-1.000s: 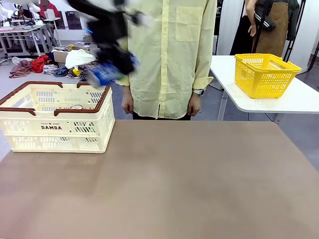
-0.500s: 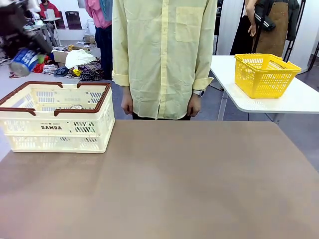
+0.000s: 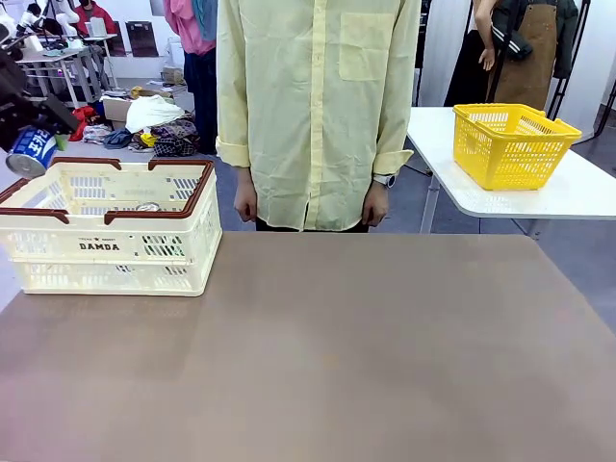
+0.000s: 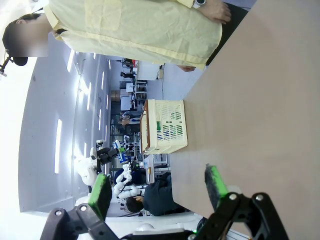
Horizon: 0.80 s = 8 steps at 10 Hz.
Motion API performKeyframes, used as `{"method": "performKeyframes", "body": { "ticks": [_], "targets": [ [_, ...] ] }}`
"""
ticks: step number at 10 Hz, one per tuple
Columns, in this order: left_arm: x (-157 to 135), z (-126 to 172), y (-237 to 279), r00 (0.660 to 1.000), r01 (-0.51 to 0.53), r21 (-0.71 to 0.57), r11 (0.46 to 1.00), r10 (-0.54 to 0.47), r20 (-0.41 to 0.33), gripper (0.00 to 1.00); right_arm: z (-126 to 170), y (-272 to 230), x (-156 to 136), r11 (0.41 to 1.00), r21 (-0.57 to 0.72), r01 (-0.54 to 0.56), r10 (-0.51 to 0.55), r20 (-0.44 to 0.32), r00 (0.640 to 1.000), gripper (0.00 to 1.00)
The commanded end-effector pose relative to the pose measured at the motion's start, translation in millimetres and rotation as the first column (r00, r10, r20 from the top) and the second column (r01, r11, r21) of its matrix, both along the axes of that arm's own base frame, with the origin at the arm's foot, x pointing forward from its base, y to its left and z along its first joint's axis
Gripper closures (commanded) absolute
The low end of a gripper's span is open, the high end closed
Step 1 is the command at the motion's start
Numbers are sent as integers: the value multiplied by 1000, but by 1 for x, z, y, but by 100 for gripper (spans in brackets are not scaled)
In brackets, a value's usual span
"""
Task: Place the drinks into the Shopping basket.
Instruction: Pick up one drink and place it into the Shopping basket.
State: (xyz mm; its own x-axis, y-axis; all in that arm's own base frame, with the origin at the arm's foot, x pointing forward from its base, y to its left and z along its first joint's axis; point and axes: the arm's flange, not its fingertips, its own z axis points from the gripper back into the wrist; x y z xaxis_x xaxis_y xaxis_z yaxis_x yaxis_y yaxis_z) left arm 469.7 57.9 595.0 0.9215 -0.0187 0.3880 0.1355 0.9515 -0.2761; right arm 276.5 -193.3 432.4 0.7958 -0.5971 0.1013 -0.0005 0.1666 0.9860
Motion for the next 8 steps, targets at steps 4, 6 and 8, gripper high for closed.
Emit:
{"method": "performKeyframes", "body": {
  "ticks": [4,6,8],
  "targets": [
    [1,8,-7,1000,16,28,999,-16,5,100,2,-1,4,1000,8,5,-6,31,1000,0],
    [90,-4,6,998,49,76,996,-45,-50,100,2,-1,4,1000,8,5,-6,31,1000,0],
    [148,-39,30,990,89,112,990,-75,-120,100,2,-1,4,1000,8,5,-6,31,1000,0]
  ]
}}
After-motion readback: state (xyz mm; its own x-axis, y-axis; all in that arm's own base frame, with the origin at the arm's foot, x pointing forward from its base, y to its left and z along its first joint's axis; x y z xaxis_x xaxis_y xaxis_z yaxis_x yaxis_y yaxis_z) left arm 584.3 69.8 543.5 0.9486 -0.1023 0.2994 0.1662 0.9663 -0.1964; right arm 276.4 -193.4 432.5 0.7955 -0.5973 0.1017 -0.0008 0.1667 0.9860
